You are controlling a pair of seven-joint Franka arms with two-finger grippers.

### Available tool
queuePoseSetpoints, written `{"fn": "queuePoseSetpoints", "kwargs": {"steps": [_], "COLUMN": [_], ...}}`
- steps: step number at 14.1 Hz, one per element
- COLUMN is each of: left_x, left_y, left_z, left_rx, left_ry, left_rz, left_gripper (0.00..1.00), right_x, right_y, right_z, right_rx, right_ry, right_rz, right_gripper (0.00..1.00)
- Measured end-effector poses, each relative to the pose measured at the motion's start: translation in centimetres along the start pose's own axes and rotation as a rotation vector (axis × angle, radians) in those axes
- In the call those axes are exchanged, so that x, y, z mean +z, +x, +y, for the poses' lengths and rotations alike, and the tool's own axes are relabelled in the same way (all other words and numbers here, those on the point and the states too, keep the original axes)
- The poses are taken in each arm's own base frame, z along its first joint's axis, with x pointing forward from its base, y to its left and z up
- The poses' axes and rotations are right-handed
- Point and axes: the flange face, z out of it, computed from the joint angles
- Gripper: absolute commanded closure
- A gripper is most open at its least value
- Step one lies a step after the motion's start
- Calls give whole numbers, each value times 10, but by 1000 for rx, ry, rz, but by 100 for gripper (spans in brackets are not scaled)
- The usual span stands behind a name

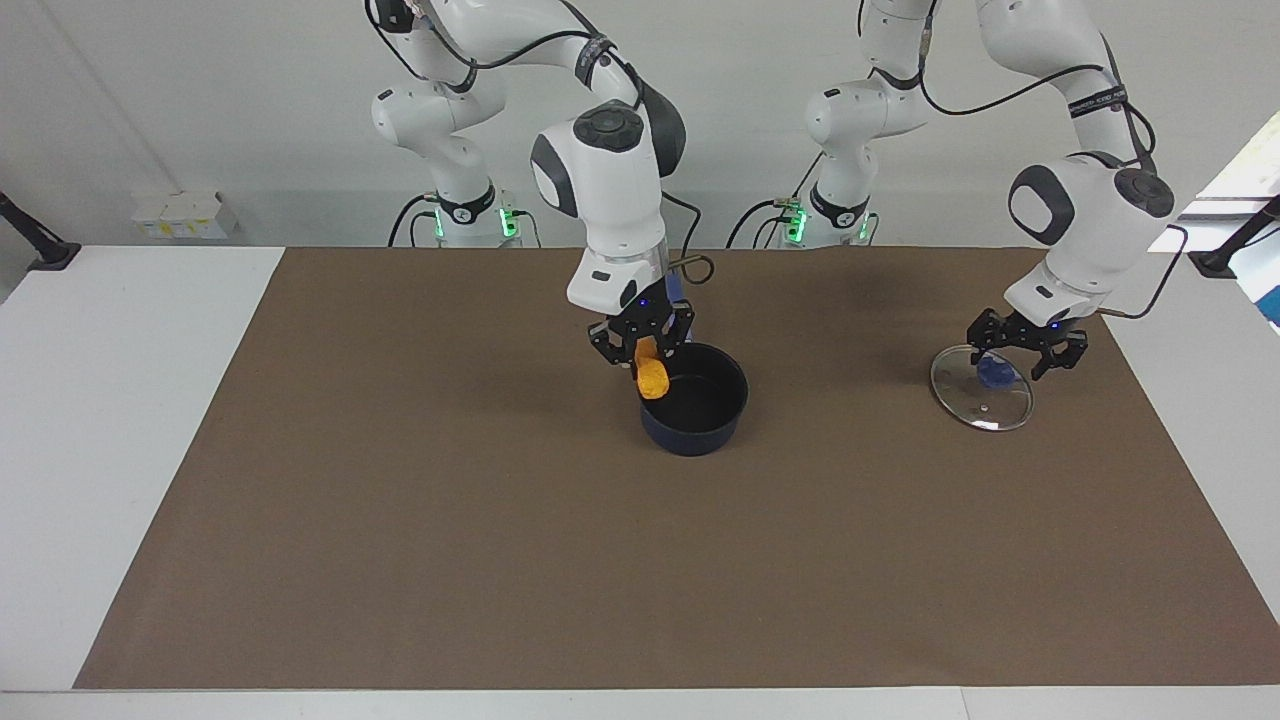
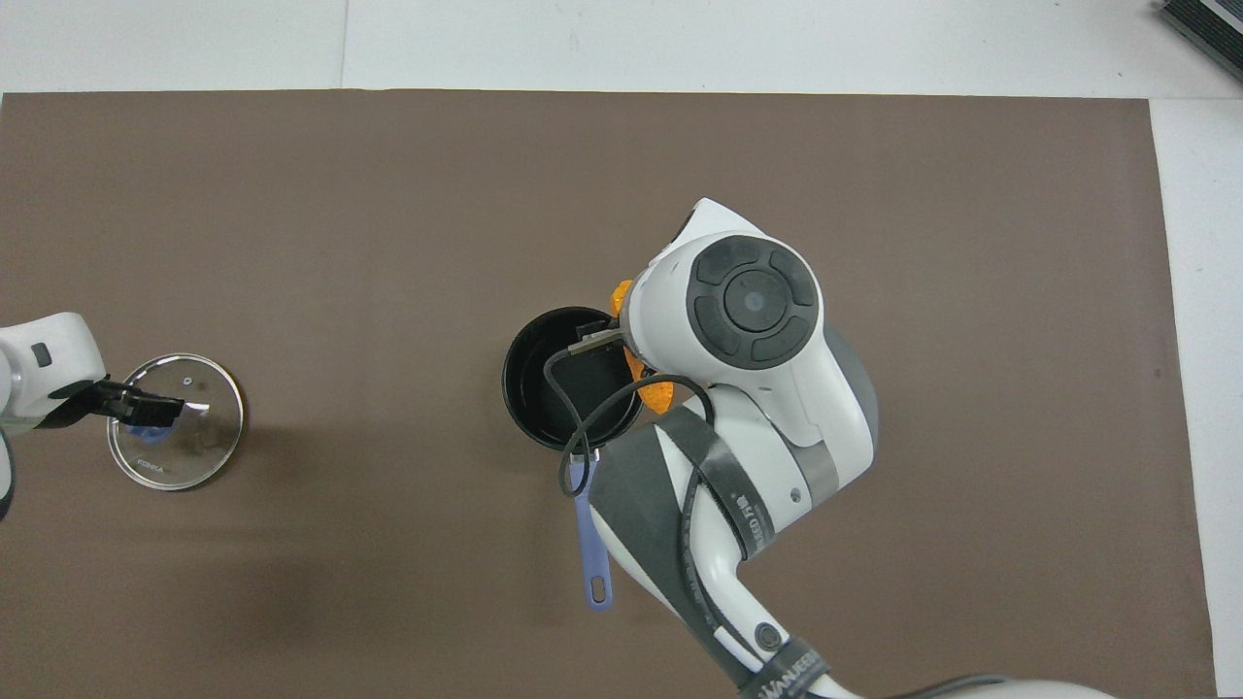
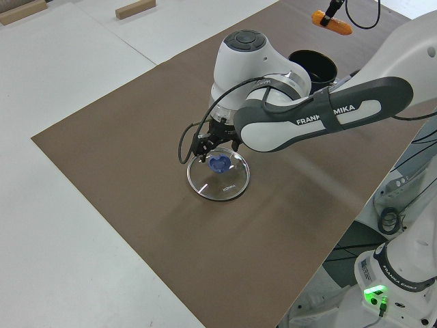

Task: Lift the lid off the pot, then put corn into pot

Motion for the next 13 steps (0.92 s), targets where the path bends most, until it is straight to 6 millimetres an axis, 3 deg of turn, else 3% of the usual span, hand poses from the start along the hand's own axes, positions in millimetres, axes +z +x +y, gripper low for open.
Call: {"fn": "queuePoseSetpoints", "kwargs": {"steps": [3,6,13], "left_x": [-47,-103,-204], "left_y": [37,64,66], "left_z": [41,78,85], "left_rx": [-141,-205,-240], "left_ry": [-18,-26,-36], "left_rz": [-22,-34,-74], "left_gripper": [0,0,0], "right_x": [21,44,93], "right_y": [-15,-13,-11], "right_z": [-37,-40,-43], "right_rx": [44,47,107], "right_ry": [2,2,-2], "right_rz": [-34,-36,-40], "right_gripper": [100,100,100]}}
